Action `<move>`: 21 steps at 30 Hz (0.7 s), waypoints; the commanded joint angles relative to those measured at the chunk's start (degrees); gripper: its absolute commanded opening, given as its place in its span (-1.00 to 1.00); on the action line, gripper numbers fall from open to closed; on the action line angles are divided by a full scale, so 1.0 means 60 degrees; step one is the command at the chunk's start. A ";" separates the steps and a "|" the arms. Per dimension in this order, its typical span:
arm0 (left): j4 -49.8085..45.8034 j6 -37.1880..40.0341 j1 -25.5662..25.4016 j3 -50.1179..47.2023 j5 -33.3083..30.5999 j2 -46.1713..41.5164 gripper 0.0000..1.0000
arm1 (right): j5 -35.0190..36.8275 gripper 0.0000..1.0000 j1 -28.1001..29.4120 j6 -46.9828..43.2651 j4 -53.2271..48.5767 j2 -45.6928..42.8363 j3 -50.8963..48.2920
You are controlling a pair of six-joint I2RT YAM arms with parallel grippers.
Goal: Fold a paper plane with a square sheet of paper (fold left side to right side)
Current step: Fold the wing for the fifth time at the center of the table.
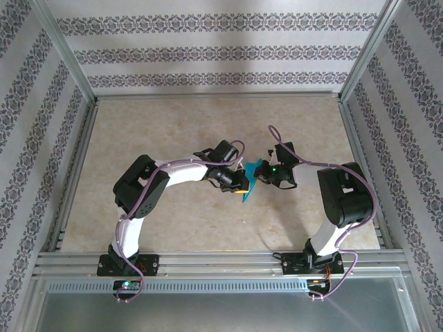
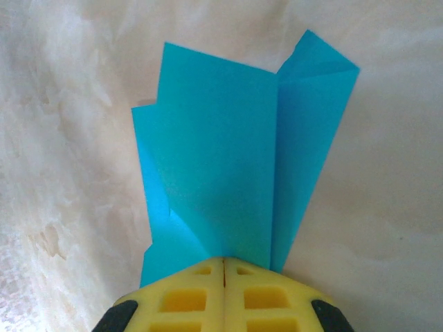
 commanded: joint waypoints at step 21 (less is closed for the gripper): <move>-0.0156 0.0109 -0.0177 0.0328 -0.0149 0.0674 -0.81 | 0.0468 -1.00 0.0167 -0.0206 -0.0761 0.0374 -0.0195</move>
